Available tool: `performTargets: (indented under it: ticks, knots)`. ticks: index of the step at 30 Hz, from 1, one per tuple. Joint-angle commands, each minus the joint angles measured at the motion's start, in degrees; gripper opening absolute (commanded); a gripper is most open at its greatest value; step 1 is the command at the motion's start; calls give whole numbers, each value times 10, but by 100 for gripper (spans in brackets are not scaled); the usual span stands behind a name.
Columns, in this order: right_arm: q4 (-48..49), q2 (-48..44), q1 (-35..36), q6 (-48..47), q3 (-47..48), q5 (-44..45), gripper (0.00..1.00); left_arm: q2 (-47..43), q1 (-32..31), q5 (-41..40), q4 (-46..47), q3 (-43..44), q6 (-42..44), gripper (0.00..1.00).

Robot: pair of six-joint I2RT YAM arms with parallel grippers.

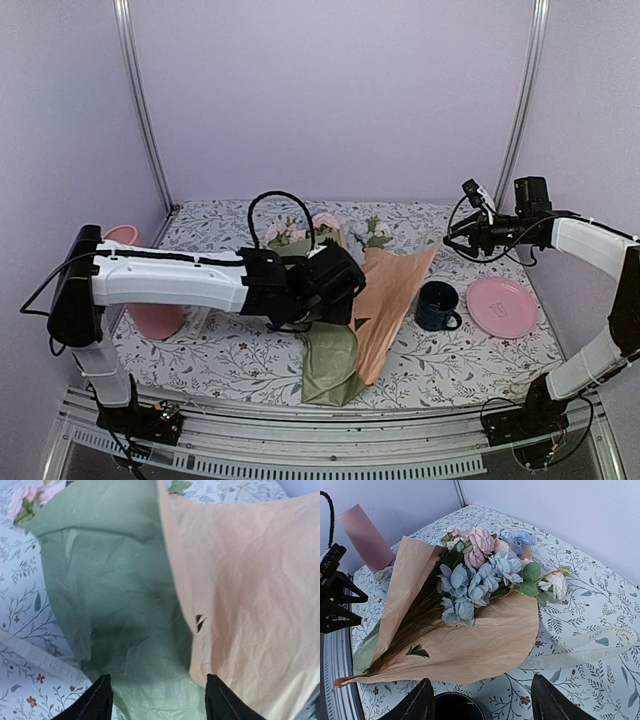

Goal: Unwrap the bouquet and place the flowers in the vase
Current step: Unfold the two-thirds folded wrapping paper from the folded wrapping paper.

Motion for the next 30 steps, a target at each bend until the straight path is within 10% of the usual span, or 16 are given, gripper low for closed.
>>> performTargets:
  ticks: [1,13,17,30]
  knots:
    - [-1,-26,3,-14,12,24,68,-24,15,47,150,-40,20,66]
    - [3,-15,2,-14,5,16,68,32,57,72,245,-46,58,45]
    - [1,-14,3,-14,6,19,68,9,62,80,250,-58,66,0]
    - [0,22,9,-13,6,3,68,-286,94,26,171,-329,-16,0]
